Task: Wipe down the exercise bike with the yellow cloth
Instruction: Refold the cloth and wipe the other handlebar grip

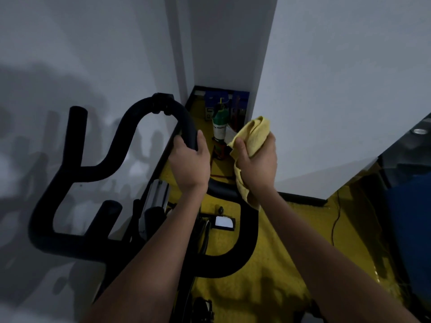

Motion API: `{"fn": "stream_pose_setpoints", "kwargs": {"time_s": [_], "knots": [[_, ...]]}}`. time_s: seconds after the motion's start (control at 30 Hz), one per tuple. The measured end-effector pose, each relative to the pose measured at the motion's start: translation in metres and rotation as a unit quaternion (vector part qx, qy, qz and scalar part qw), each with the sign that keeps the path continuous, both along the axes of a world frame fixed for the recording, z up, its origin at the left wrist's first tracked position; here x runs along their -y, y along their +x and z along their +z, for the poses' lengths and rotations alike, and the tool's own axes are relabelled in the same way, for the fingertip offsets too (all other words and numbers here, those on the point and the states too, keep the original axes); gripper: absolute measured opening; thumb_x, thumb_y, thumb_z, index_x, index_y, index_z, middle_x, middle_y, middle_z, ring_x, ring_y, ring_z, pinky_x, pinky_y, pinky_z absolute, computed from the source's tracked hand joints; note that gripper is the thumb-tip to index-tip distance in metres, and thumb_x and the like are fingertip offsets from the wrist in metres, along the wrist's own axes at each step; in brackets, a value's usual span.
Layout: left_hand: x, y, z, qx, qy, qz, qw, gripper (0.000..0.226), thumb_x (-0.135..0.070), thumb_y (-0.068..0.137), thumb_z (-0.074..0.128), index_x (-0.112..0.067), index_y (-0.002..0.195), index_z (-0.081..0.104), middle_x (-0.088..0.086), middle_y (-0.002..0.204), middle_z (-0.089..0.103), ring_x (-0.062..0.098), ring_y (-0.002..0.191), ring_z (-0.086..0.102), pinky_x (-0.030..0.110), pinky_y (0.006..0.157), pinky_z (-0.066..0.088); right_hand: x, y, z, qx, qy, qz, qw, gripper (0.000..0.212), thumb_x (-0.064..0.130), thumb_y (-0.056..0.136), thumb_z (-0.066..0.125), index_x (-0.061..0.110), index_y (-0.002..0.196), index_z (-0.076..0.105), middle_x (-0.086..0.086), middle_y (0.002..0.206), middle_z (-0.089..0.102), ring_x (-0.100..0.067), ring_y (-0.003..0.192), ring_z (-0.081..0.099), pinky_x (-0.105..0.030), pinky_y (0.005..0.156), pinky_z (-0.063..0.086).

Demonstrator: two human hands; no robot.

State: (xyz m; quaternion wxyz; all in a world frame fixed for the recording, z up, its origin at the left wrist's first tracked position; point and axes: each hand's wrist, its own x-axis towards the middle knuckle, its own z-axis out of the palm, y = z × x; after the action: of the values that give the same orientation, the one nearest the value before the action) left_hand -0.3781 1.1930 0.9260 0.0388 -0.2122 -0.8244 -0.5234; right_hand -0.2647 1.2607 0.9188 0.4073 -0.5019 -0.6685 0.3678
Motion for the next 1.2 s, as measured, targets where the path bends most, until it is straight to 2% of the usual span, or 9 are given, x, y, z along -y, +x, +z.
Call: {"fn": "stream_pose_setpoints", "kwargs": {"time_s": [0.13,0.27,0.37,0.5,0.63,0.73,0.87,1.03,1.2], "knots": [[0.001,0.001,-0.001,-0.004,0.005,-0.010,1.000,0.041,-0.053,0.096,0.050,-0.013,0.089,0.055,0.000,0.068,0.061,0.009,0.053,0.058,0.020,0.041,0.040,-0.008,0.015,0.006,-0.074,-0.201,0.072,0.974,0.051,0.060,0.086,0.069,0.021,0.118,0.064,0.003,0.103,0.073,-0.021,0.096,0.070,-0.032,0.075,0.056],[0.003,0.007,-0.002,-0.008,-0.006,-0.023,1.000,0.041,-0.053,0.096,0.050,-0.012,0.092,0.055,-0.002,0.071,0.061,0.009,0.056,0.059,0.020,0.042,0.039,0.011,0.032,-0.005,-0.102,-0.227,0.072,0.966,0.049,0.062,0.094,0.056,0.017,0.107,0.069,-0.004,0.094,0.076,-0.022,0.088,0.073,-0.032,0.072,0.058],[0.004,0.010,-0.001,-0.011,-0.013,-0.020,1.000,0.042,-0.053,0.097,0.050,-0.011,0.092,0.055,0.000,0.071,0.061,0.010,0.055,0.058,0.019,0.041,0.035,0.046,0.048,-0.030,-0.096,-0.255,0.064,0.960,0.056,0.067,0.098,0.042,0.019,0.115,0.067,-0.005,0.104,0.073,-0.022,0.097,0.070,-0.041,0.087,0.057],[0.006,0.010,0.001,-0.003,-0.017,-0.021,1.000,0.041,-0.051,0.098,0.049,-0.011,0.092,0.053,-0.002,0.069,0.058,0.003,0.053,0.053,0.016,0.039,0.031,0.094,0.071,-0.052,-0.106,-0.314,0.061,0.942,0.062,0.075,0.090,0.049,0.028,0.127,0.061,0.000,0.113,0.071,-0.022,0.103,0.069,-0.050,0.096,0.056],[0.007,0.010,0.000,-0.004,-0.016,-0.025,1.000,0.041,-0.052,0.098,0.048,-0.012,0.092,0.053,-0.003,0.071,0.059,0.003,0.054,0.054,0.016,0.040,0.032,0.124,0.079,-0.052,-0.105,-0.288,0.058,0.950,0.064,0.066,0.094,0.049,0.029,0.147,0.043,0.007,0.126,0.064,-0.017,0.114,0.062,-0.044,0.101,0.052],[0.006,0.008,0.000,0.000,-0.014,-0.020,1.000,0.040,-0.051,0.098,0.049,-0.012,0.093,0.053,-0.002,0.071,0.060,0.002,0.054,0.054,0.015,0.040,0.032,0.121,0.073,-0.050,-0.069,-0.220,0.034,0.973,0.052,0.061,0.098,0.046,0.027,0.137,0.050,0.013,0.108,0.066,-0.006,0.099,0.064,-0.032,0.085,0.053],[0.004,0.002,0.000,0.004,-0.002,-0.015,1.000,0.040,-0.050,0.097,0.050,-0.010,0.095,0.054,-0.001,0.073,0.060,0.008,0.055,0.057,0.018,0.041,0.035,0.066,0.042,-0.035,0.008,-0.122,0.029,0.992,0.049,0.065,0.098,0.040,0.022,0.119,0.051,0.005,0.095,0.066,-0.013,0.085,0.067,-0.031,0.069,0.054],[0.002,0.000,-0.001,0.001,0.010,-0.016,1.000,0.039,-0.051,0.097,0.051,-0.011,0.093,0.054,-0.002,0.070,0.060,0.008,0.054,0.058,0.019,0.041,0.039,0.000,-0.001,0.006,0.002,-0.023,-0.017,1.000,0.039,0.056,0.096,0.055,0.022,0.112,0.047,0.012,0.089,0.057,-0.001,0.077,0.055,-0.021,0.060,0.041],[0.002,-0.001,0.000,0.001,0.008,-0.019,1.000,0.040,-0.051,0.097,0.050,-0.011,0.092,0.055,-0.001,0.071,0.061,0.007,0.054,0.058,0.017,0.041,0.038,-0.007,0.007,-0.004,-0.026,-0.115,0.016,0.993,0.057,0.068,0.088,0.059,0.020,0.118,0.060,0.005,0.100,0.069,-0.013,0.089,0.066,-0.031,0.074,0.054]]}}
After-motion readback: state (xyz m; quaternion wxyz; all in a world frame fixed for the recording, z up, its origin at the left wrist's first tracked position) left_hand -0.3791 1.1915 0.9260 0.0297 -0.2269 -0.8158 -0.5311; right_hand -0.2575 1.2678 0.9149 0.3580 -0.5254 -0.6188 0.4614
